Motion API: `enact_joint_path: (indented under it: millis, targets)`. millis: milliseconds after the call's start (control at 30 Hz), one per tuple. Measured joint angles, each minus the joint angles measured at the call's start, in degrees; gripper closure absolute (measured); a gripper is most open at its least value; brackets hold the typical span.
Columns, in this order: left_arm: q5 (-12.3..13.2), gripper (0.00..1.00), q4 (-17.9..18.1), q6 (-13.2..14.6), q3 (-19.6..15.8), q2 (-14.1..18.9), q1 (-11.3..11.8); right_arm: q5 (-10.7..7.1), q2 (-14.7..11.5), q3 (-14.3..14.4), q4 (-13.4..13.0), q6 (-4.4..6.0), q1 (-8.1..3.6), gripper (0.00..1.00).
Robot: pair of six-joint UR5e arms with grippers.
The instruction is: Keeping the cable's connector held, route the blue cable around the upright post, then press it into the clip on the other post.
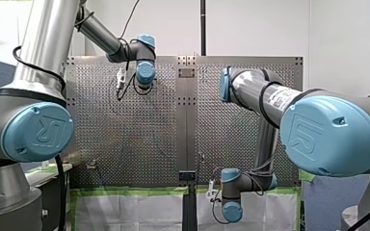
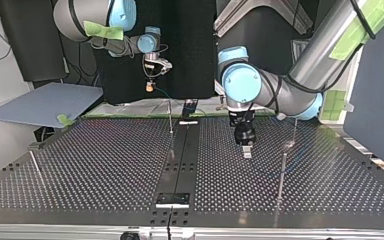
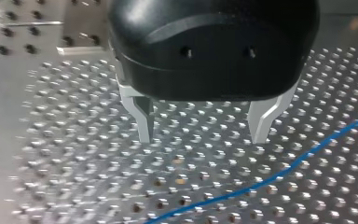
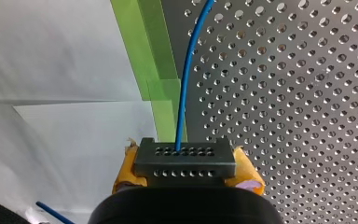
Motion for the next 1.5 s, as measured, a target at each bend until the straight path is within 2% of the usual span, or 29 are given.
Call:
enact_joint_path:
  millis: [233,567,1000,1233,1500]
  targets:
    - [-3.2,0.0,2.7,0.9,0.0,-2.4,-0.5,-0.08,0.0,0.0,-0.2,0.18,0.02,1.0]
    - [-3.8,0.0,4.1,2.1,0.0,-3.4,-1.0,-0.64,0.0,0.0,-0.7,0.19,0.04,1.0]
    - [-4.3,0.0,6.9,2.9,0.1,-8.9,-1.3,-0.71,0.0,0.0,-0.7,0.1,0.05,1.0]
    - [-4.6,0.0,7.2,3.7,2.1,-10.5,-1.3,-0.71,0.0,0.0,-0.8,0.05,0.04,1.0]
    - [-7.4,0.0,8.4,7.1,3.9,-11.8,-1.9,-0.72,0.0,0.0,-0.9,0.04,0.02,1.0]
